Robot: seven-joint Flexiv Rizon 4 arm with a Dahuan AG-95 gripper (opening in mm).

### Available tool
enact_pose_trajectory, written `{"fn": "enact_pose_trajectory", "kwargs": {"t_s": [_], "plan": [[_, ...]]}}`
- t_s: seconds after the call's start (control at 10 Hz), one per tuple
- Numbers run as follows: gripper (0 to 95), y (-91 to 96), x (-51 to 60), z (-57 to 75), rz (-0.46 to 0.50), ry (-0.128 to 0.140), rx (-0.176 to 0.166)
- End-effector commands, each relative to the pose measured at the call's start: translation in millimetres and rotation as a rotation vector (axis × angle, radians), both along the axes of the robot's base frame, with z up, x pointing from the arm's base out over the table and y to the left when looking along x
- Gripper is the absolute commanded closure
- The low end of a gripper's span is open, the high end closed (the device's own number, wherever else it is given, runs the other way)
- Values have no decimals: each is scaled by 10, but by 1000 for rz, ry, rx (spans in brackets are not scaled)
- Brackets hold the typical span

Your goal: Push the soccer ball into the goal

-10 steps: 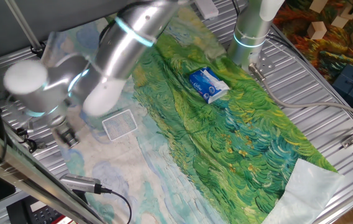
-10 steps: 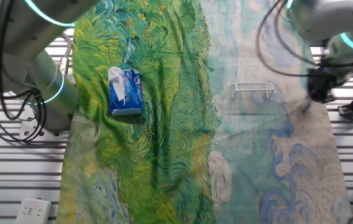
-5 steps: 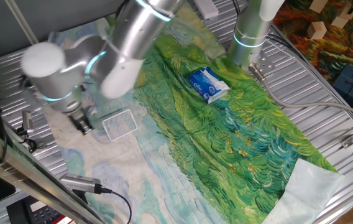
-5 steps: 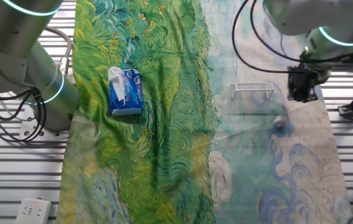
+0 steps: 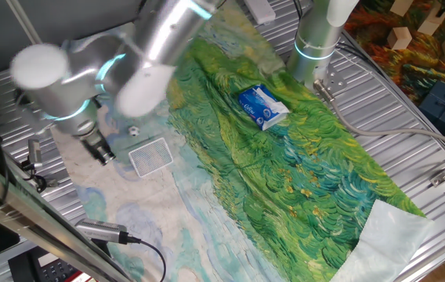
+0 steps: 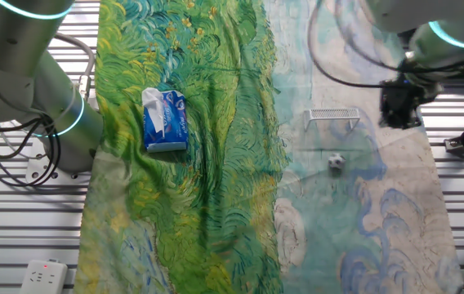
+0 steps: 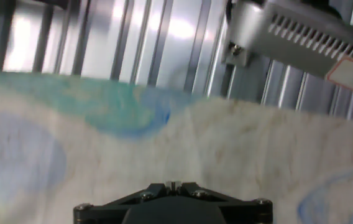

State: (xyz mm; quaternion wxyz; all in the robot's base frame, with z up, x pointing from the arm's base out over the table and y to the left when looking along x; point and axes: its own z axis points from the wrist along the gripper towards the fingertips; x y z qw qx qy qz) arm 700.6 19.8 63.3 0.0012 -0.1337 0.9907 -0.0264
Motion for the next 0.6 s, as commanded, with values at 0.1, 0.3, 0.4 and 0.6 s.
{"fn": "enact_pose_trajectory", "kwargs": {"t_s": [0.1,0.3,0.4,0.6], "plan": [[950,-28,-211,132,25,69,25],[950,-24,-470,257,8,86,18],[950,-20,-520,245,6,80,15],[950,-7,-616,197,-1,80,24]]}}
